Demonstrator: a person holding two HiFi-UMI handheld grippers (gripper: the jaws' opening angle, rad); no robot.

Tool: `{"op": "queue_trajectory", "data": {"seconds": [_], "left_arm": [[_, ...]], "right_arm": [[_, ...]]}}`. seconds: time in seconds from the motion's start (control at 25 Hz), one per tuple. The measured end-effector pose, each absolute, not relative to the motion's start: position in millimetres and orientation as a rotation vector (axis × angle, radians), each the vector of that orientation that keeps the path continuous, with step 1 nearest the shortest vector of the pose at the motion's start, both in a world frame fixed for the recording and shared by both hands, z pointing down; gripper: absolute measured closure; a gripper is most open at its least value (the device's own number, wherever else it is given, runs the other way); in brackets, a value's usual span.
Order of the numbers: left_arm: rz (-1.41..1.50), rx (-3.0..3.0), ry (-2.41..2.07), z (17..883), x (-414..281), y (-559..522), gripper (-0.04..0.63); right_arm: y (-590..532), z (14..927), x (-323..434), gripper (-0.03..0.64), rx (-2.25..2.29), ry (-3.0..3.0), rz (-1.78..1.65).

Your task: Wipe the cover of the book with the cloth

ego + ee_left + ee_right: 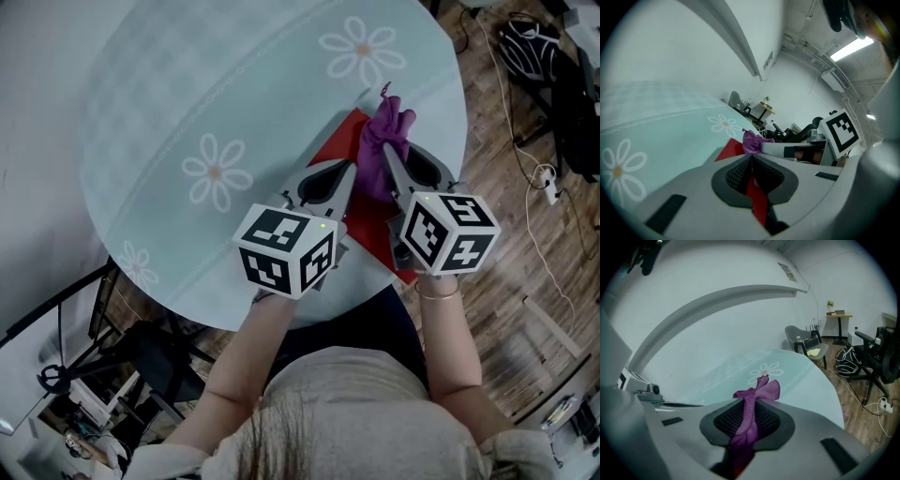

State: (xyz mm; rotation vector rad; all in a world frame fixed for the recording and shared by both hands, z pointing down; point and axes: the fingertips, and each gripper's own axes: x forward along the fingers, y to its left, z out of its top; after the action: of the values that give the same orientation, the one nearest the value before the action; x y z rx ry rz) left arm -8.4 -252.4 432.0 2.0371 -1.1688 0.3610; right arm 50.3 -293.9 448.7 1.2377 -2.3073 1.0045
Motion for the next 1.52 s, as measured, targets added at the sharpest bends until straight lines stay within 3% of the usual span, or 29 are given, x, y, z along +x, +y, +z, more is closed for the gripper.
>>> {"op": "queue_trajectory", "data": {"seconds": [1.52], "left_arm": [[0.455, 2.168, -0.949, 434, 71, -215, 0.577]], "right_arm": [[-232, 451, 146, 0.546, 1.458, -2.185, 1.036]]}}
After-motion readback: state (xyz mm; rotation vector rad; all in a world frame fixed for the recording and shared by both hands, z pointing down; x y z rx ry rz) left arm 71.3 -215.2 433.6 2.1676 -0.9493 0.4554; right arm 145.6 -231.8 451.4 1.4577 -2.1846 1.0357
